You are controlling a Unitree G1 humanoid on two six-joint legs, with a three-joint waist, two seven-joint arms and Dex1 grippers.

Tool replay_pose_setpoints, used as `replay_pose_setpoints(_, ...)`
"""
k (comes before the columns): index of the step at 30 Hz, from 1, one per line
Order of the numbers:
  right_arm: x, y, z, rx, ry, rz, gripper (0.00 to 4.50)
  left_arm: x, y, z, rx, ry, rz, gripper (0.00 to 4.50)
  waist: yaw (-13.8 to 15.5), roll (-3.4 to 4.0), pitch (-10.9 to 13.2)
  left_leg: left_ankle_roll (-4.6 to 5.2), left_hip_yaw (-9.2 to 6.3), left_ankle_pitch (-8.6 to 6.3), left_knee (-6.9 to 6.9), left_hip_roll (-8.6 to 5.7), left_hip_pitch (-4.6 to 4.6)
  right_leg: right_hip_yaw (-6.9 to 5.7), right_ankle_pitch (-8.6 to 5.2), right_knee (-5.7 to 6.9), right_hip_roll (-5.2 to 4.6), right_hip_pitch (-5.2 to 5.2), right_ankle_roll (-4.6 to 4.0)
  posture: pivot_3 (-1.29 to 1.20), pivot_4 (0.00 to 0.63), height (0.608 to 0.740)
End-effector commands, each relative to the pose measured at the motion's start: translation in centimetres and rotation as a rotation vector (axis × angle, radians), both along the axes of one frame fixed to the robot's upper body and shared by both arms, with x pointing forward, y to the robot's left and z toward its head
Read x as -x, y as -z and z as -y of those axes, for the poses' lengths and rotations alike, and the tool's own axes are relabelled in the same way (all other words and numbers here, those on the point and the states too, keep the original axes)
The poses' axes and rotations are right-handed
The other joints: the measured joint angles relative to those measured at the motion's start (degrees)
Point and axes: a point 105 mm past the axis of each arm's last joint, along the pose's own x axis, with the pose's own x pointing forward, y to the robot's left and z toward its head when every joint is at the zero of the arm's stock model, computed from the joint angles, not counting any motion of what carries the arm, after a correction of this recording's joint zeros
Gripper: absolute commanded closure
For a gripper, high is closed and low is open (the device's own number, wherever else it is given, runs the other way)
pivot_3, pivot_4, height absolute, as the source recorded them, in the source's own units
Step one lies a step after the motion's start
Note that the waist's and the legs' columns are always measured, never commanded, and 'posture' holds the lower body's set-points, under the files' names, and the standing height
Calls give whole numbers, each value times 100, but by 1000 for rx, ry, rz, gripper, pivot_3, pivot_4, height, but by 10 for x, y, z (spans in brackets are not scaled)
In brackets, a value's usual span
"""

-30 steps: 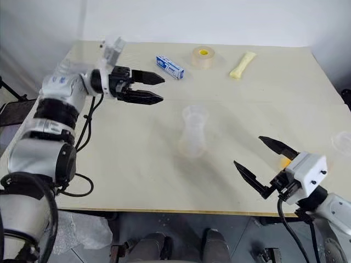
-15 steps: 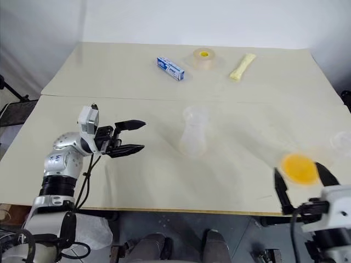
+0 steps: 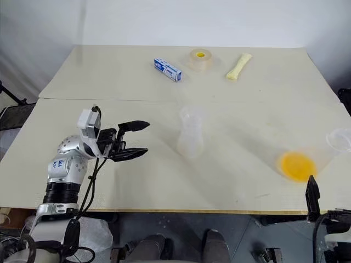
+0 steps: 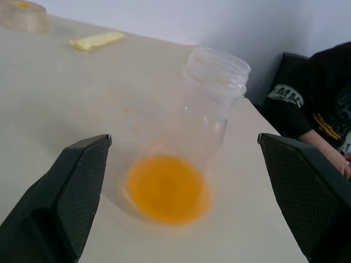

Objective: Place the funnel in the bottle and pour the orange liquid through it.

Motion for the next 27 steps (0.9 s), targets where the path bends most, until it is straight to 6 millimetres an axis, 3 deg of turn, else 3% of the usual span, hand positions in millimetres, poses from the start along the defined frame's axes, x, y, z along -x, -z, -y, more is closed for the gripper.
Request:
replay_pose_setpoints(1,-9,-5,10,-16,4,31,0,5,-9,4,20,11,41,38,5,0,-1,0,1,0,0,0,0,0,0,-1,0,0,0,0,150,740)
replay_pose_setpoints(6,-27,-2,23,-18,-2,24,0,10,-10,4,22,1,48,38,-3,3,-3,0,1,0,-1,-1,0,0,0,0,-1,-1,0,0,150,740)
replay_pose_setpoints(17,-34,-8,27,-5,-2,36,0,17,-13,4,34,-27,39,38,5,7,-5,0,0,0,0,0,-1,1,0,-1,-1,0,0,0,150,740)
replay_pose_setpoints(27,-62,-11,44,-23,17,81,0,23,-13,12,62,-23,34,38,3,12,-8,0,4,1,0,1,0,2,0,-4,0,1,0,0,150,740)
